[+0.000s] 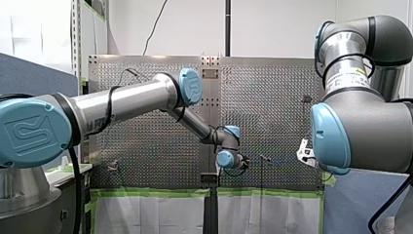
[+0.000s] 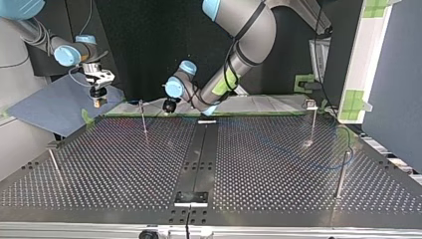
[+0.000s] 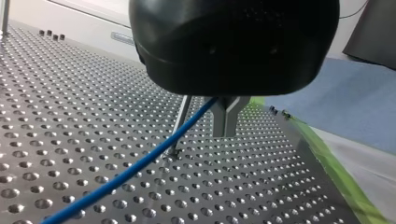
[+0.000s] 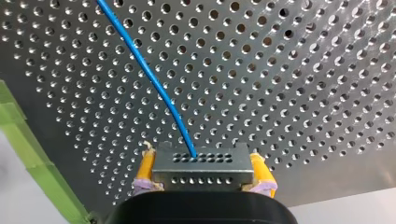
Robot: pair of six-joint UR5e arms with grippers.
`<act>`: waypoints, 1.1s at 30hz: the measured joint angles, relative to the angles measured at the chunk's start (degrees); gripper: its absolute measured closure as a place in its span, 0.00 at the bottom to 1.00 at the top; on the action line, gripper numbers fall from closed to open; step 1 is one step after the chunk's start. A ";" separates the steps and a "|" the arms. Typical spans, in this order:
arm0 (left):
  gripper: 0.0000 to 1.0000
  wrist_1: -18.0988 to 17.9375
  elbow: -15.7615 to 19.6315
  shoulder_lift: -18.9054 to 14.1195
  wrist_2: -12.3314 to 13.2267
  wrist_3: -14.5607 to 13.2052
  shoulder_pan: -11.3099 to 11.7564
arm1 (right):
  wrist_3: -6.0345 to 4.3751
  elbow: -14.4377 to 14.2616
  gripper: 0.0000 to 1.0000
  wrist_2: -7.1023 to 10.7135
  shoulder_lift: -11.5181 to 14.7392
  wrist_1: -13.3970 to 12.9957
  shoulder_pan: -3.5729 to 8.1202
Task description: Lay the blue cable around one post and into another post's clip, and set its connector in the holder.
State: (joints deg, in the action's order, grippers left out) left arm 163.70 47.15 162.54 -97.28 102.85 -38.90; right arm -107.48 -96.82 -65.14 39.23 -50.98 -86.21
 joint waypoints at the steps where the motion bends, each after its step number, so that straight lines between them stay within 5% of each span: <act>1: 1.00 0.07 -0.13 0.00 0.06 0.07 0.04 | -0.03 0.21 1.00 0.00 -0.02 0.08 -0.04; 33: 1.00 1.25 -1.50 0.00 0.92 0.56 1.29 | -0.31 6.28 1.00 0.01 -2.04 3.01 -0.58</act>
State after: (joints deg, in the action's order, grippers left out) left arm 164.95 45.66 162.54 -96.37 103.42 -37.61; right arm -107.80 -90.54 -65.13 37.19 -47.97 -86.79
